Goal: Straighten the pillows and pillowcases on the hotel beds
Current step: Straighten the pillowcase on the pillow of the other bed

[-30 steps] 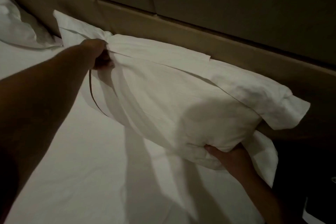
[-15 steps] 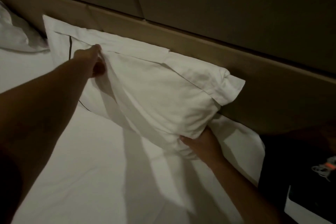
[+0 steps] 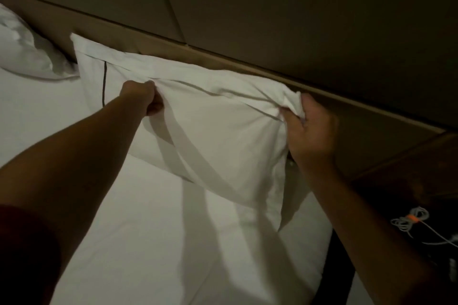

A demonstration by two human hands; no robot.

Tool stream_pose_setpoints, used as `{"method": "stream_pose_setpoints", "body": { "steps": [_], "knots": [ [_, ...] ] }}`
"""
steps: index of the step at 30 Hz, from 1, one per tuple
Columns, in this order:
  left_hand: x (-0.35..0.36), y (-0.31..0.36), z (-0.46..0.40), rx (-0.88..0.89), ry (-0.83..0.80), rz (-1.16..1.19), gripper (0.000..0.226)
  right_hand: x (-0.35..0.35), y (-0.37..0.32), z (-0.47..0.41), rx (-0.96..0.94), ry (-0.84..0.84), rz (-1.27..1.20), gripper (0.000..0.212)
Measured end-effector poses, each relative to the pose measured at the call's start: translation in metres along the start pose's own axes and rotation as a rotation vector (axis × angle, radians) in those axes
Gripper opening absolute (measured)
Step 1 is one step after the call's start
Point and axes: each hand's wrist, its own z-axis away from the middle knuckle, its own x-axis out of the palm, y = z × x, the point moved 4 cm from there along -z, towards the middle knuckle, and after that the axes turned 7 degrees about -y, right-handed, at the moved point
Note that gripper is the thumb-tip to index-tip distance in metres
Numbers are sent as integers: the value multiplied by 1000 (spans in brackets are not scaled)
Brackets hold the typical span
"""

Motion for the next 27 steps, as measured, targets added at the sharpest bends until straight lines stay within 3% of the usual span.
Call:
{"method": "stream_pose_setpoints", "body": {
  "steps": [4, 8, 11, 12, 14, 16, 18, 23, 27],
  "knots": [
    [4, -16, 10, -43, -62, -47, 20, -3, 30, 12, 150, -118, 53, 24],
    [15, -18, 22, -16, -36, 2, 35, -6, 32, 6, 167, -127, 12, 23],
    [36, -12, 36, 56, -112, -49, 43, -6, 30, 5, 224, -116, -19, 22],
    [44, -11, 42, 128, -131, -153, 44, -9, 32, 6, 266, -92, -56, 24],
    [59, -15, 59, 318, -112, -568, 45, -22, 34, 6, 361, 7, -138, 36],
    [65, -20, 83, 501, -56, -959, 39, -37, 27, 7, 389, 69, -103, 35],
    [56, -27, 103, 586, -50, -1127, 38, -45, 5, 11, 356, 36, -21, 30],
    [-30, -32, 170, 572, 49, -954, 56, -65, -80, 31, 185, -28, 213, 68],
    [-119, -66, 238, 555, 73, -894, 53, -97, -150, 45, 79, -90, 216, 66]
  ]
}}
